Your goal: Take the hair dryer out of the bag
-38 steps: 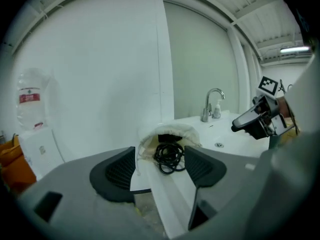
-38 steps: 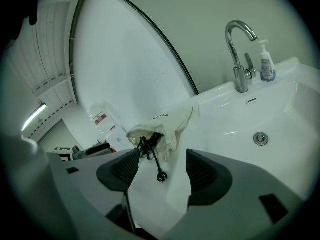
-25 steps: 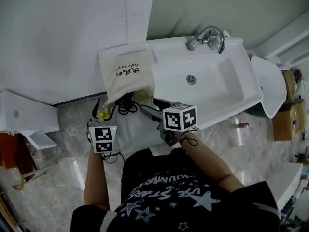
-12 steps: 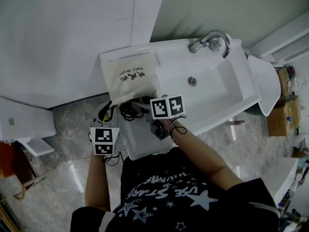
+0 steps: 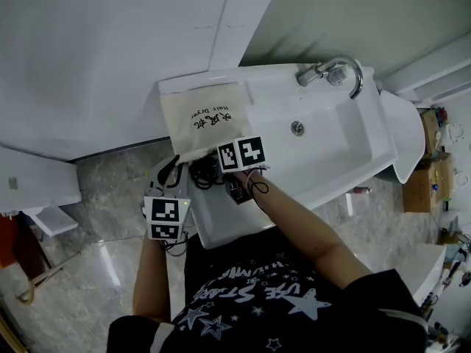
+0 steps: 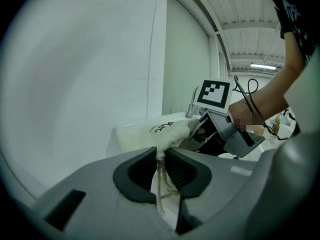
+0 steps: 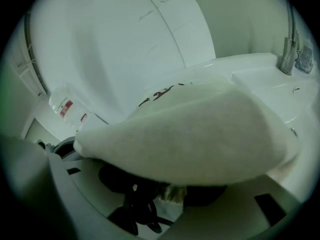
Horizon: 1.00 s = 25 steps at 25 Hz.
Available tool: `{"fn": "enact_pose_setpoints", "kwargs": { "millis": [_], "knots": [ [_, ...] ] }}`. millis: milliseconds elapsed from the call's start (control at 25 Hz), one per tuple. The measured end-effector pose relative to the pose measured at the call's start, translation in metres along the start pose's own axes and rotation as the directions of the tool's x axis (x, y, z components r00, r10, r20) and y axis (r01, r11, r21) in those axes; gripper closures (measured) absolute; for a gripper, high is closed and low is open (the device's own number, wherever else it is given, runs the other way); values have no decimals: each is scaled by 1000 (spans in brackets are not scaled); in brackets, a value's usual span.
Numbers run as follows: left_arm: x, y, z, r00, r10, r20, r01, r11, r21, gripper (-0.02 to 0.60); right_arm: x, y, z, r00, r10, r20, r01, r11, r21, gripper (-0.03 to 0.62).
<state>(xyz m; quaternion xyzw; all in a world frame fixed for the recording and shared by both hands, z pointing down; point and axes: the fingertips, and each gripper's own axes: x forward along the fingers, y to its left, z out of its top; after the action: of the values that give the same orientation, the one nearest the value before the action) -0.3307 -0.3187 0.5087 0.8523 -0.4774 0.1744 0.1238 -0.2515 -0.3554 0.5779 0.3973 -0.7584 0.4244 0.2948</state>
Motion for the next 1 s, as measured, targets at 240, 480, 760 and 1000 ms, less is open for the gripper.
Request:
{"fn": "enact_pose_setpoints", "kwargs": {
  "millis": [240,480,760,1000],
  "knots": [
    [4,4,-2,1000,-7,-5,7,1000,-21,518,17,-6,1,997,-76,-34,75,997,-6,335],
    [6,6,-3,1000,3,-1,-3,999,-39,518,20,-6,4,997,-70,-39,69,997,-46,353],
    [5,0,5,999,35,-7,-35,999,-11,518,0,0,-1,994,87,-67,-85,996,33,384],
    [0,2,10,996,91,-8,-91,995,-27,520,-30,17,-22,953,268,-142,-261,963,63,390]
  ]
}}
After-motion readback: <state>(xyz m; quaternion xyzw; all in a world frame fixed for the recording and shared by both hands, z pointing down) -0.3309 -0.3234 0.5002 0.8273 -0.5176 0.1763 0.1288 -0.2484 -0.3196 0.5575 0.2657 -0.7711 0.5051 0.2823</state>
